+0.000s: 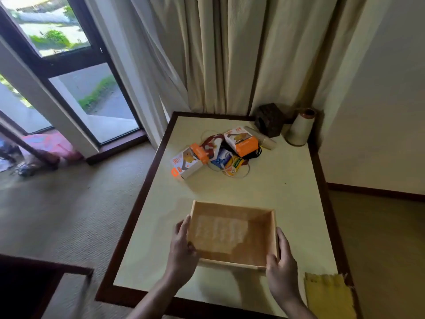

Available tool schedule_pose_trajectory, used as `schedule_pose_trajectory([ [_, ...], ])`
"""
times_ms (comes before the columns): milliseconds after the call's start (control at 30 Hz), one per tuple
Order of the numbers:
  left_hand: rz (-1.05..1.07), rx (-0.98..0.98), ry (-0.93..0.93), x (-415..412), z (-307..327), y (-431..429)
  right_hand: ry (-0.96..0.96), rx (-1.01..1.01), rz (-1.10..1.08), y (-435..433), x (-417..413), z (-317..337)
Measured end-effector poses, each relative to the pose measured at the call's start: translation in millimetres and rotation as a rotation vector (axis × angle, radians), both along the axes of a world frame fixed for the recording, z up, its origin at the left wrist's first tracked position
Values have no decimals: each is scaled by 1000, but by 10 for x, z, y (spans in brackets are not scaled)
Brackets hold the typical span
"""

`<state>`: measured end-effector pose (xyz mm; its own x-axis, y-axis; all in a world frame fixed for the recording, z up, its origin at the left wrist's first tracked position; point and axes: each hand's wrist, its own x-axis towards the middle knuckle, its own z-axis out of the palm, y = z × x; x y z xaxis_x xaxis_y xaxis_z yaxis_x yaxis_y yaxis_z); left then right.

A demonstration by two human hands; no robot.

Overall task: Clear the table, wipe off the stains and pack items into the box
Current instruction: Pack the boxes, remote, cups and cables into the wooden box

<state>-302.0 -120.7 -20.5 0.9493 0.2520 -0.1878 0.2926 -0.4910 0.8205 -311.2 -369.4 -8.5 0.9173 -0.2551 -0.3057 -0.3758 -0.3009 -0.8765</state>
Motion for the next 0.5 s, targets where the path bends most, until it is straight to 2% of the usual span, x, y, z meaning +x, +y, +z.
schedule_pose_trajectory([
  [133,-26,99,-55,-17,-200,54,-22,-129,-25,89,-85,-170],
  [300,-44,60,-11,2,-210,69,-23,-184,-42,107,-69,-203],
  [367,-42,47,15,20,-162,85,-13,-283,-30,85,3,-165],
  [500,25,99,-61,306,25,148,-154,-462,27,64,389,-19],
])
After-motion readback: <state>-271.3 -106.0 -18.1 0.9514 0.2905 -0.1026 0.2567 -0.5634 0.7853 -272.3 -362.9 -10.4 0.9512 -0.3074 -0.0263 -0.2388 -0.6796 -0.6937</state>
